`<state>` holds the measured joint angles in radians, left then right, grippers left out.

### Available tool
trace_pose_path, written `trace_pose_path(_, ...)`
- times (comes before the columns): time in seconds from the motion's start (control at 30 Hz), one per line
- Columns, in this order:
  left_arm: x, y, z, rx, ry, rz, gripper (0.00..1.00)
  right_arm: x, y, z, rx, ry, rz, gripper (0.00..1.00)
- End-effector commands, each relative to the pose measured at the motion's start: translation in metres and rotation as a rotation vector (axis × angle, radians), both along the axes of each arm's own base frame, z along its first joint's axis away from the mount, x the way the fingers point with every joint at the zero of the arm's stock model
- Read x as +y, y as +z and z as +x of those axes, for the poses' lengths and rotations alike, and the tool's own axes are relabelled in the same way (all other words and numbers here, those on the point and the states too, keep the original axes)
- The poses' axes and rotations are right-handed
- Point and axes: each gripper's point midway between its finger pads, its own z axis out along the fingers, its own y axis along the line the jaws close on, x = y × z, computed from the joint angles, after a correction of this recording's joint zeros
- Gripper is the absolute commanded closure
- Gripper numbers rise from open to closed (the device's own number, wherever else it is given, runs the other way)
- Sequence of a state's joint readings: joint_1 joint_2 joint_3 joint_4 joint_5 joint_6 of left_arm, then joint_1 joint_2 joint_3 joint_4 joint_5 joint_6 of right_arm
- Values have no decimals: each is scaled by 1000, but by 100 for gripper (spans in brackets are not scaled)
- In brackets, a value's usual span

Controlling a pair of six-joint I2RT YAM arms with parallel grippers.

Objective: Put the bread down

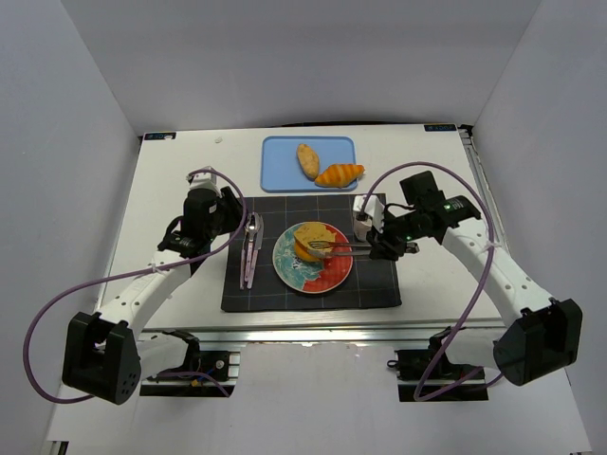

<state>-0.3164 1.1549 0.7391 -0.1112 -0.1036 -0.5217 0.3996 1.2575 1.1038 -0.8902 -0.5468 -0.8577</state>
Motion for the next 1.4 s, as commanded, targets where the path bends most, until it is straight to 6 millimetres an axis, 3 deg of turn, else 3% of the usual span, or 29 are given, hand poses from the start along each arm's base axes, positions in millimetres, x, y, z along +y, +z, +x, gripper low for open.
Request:
trace_pose_path(0.0,-2,11,-1,-33,-10,-16,38,13,44,4,-98,24,100,62)
trace_pose_path(0.2,-2,13,-3,-41,-7,-24,38,14,100,31,-230,-75,256,84)
trace_pose_path(0.3,-2,14,-4,-45,-7,-26,38,-9,117,59,-278,-252,294,99)
trace_pose_path(0.37,-1,14,-5,-46,-6,-28,38,-50,113,89,-253,-531,304,100)
trace_pose_path(0.4,-2,15,-4,-50,-7,-31,38,-80,92,105,-246,-703,253,100)
trace_pose_path(0.43,-2,15,-4,-51,-8,-32,38,-118,91,125,-290,-876,261,100)
trace_pose_path(0.47,-3,16,-4,-52,-12,-36,38,-142,80,132,-255,-1036,275,100)
trace_pose_path(0.53,-5,15,-3,-51,-17,-38,38,-185,39,135,-198,-1199,211,100)
trace_pose_path(0.63,-7,14,-1,-47,-26,-40,38,-221,-15,135,-114,-1366,143,100)
trace_pose_path(0.7,-8,13,-1,-43,-34,-37,38,-228,-44,137,-50,-1410,135,100)
trace_pose_path(0.8,-9,12,0,-34,-40,-32,38,-238,-72,141,-54,-1444,121,100)
trace_pose_path(0.97,-6,13,-3,-32,-33,-21,38,-236,-105,138,30,-1422,76,70)
trace_pose_path(1.03,-4,11,-5,-33,-23,-25,38,-236,-114,135,51,-1401,48,44)
trace_pose_path(1.13,-3,12,-7,-38,-17,-34,38,-240,-110,136,31,-1382,14,11)
trace_pose_path(1.23,-3,12,-8,-34,-14,-35,38,-247,-88,142,-30,-1377,-3,11)
trace_pose_path(1.37,-3,16,-8,-40,-15,-37,38,-247,-31,161,-169,-1308,42,11)
